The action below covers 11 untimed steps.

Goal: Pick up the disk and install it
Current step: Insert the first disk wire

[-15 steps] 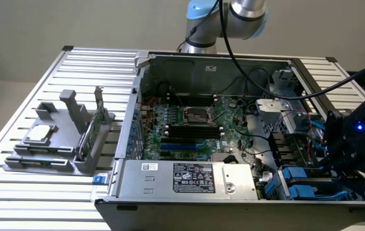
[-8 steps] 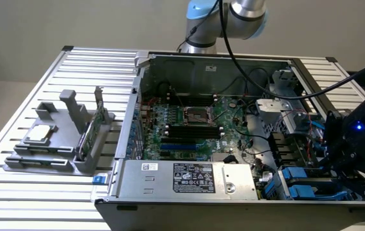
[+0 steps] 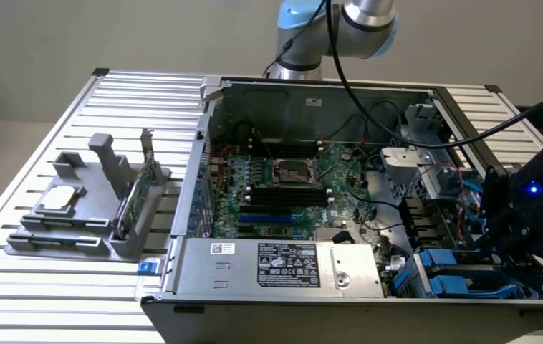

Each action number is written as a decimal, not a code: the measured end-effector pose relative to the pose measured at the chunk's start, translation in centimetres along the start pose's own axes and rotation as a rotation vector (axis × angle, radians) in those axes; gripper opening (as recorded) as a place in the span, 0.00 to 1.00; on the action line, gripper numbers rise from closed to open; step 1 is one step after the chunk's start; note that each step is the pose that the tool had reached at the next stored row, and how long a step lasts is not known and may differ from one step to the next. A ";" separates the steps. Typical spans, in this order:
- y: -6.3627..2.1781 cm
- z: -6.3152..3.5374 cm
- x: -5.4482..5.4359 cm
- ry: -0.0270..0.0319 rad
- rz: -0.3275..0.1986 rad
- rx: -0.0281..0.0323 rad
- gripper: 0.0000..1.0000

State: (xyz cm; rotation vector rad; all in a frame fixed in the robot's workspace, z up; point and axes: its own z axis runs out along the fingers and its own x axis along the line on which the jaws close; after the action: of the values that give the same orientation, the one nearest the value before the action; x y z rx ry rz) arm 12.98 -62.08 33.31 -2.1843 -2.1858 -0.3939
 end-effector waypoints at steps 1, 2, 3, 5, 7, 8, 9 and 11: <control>-0.01 0.02 0.0 -0.0006 0.000 0.0000 0.18; -0.01 0.03 0.0 -0.0014 0.000 0.0000 0.18; -0.01 0.05 0.0 -0.0022 0.000 0.0000 0.18; -0.01 0.07 0.0 -0.0036 -0.001 0.0000 0.18; -0.03 0.14 0.1 -0.0033 0.000 0.0002 0.18; -0.03 0.14 0.1 -0.0035 0.000 0.0001 0.18; -0.03 0.12 0.1 -0.0039 -0.001 0.0001 0.18; -0.02 0.11 0.1 -0.0043 -0.001 0.0001 0.18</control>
State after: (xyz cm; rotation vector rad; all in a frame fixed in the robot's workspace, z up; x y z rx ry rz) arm 12.98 -61.98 33.21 -2.1864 -2.1888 -0.3895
